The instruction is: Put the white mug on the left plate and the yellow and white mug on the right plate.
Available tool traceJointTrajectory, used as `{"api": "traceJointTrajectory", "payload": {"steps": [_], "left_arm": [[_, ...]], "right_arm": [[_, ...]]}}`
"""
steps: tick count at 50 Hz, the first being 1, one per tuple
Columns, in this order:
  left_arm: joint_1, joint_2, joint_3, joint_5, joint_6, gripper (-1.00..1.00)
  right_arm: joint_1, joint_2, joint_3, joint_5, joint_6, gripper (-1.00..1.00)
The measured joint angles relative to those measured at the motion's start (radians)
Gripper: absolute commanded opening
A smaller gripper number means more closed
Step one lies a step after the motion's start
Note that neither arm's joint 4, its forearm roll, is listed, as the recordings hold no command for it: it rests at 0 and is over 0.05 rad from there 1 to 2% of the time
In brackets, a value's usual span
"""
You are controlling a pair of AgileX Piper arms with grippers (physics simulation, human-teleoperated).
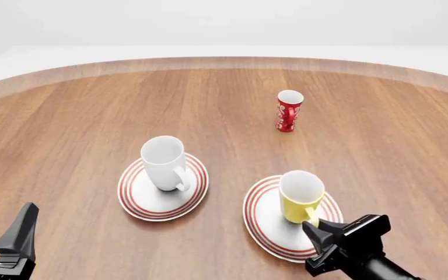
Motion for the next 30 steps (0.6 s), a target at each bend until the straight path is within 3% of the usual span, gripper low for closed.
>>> {"api": "traceJointTrajectory", "payload": {"steps": [2, 3, 19, 30], "left_arm": [[0.000, 0.000, 0.000, 0.000, 0.000, 1.00], [0.000, 0.000, 0.000, 0.000, 0.000, 1.00], [0.000, 0.000, 0.000, 0.000, 0.000, 1.00], [0.000, 0.000, 0.000, 0.000, 0.000, 1.00]], "right_arm": [[0.000, 0.004, 0.000, -0.003, 0.001, -1.00], [0.001, 0.007, 0.000, -0.005, 0.001, 1.00], [-0.001, 0.022, -0.001, -0.010, 0.015, 1.00], [-0.004, -0.033, 0.000, 0.043, 0.021, 1.00]]}}
